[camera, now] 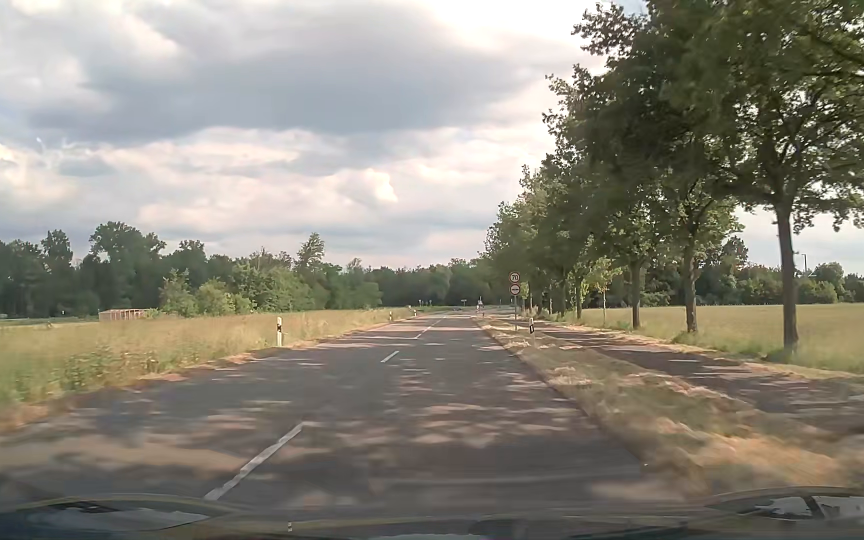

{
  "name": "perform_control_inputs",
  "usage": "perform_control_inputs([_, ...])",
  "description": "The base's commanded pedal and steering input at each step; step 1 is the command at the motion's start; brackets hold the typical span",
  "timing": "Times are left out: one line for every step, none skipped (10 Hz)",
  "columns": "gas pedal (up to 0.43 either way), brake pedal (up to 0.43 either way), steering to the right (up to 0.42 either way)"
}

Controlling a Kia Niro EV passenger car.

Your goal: Follow the waypoints while adhering to traffic rules and regulations

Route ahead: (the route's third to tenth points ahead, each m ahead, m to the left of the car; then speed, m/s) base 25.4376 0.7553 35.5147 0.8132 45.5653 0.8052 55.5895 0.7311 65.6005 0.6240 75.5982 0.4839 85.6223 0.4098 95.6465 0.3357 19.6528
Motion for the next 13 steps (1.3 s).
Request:
perform_control_inputs([0.0, 0.0, 0.002])
perform_control_inputs([0.0, 0.0, 0.001])
perform_control_inputs([0.0, 0.0, 0.0])
perform_control_inputs([0.0, 0.0, 0.0])
perform_control_inputs([0.0, 0.0, 0.001])
perform_control_inputs([0.0, 0.0, 0.0])
perform_control_inputs([0.0, 0.0, 0.0])
perform_control_inputs([0.0, 0.0, 0.0])
perform_control_inputs([0.0, 0.0, 0.0])
perform_control_inputs([0.0, 0.0, 0.0])
perform_control_inputs([0.0, 0.0, 0.0])
perform_control_inputs([0.0, 0.0, 0.0])
perform_control_inputs([0.0, 0.0, 0.0])
